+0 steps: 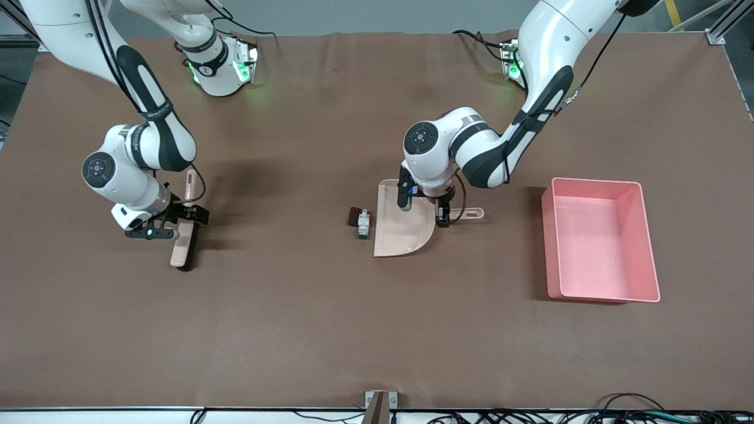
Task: Clean e-waste and dump in bin
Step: 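Grasp the white brush handle with the right gripper and lift it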
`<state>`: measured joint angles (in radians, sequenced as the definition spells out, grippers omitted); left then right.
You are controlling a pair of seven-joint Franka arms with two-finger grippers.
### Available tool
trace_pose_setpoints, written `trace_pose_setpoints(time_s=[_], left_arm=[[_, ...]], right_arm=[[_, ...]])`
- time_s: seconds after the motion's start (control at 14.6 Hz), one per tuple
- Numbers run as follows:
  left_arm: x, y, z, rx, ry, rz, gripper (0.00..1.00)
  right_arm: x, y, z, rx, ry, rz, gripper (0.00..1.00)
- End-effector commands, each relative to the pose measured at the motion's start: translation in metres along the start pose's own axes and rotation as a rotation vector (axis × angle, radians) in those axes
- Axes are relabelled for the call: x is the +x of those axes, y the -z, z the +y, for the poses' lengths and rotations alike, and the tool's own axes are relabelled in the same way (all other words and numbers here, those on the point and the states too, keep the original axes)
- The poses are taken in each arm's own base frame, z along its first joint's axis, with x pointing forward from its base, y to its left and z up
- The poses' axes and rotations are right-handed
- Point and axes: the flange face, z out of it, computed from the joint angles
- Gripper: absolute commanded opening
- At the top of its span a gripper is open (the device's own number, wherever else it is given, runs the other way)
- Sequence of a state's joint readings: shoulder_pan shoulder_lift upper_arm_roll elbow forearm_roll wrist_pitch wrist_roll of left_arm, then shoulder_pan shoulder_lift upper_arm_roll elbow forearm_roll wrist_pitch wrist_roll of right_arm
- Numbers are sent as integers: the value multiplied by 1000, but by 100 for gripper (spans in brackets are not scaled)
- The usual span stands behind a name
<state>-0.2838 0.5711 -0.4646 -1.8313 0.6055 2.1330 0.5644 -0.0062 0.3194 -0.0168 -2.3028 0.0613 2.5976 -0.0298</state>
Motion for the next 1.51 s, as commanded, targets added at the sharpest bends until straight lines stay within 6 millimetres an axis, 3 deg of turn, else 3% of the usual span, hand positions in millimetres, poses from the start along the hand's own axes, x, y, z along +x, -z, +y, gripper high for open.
trace_pose_setpoints(time_s=[0.0, 0.14, 0.27, 0.69, 0.89, 1.03, 1.44], left_arm=[[1, -1, -1, 11, 23, 4, 78], [1, -1, -2, 12, 26, 5, 77], [2, -1, -1, 12, 37, 5, 75], [7, -6, -1, 6, 31, 8, 70], [7, -6, -1, 8, 27, 8, 65], [9, -7, 0, 7, 25, 13, 62], [8, -8, -1, 8, 21, 12, 53]], right_arm=[[0, 2, 6, -1, 5, 3, 70], [1, 4, 14, 0, 24, 7, 48], [3, 5, 28, 1, 35, 11, 34], [7, 9, 24, 7, 29, -6, 12], [23, 38, 13, 28, 37, -102, 6], [28, 63, -16, 39, 62, -121, 5], [11, 66, -137, 115, -18, -121, 1]])
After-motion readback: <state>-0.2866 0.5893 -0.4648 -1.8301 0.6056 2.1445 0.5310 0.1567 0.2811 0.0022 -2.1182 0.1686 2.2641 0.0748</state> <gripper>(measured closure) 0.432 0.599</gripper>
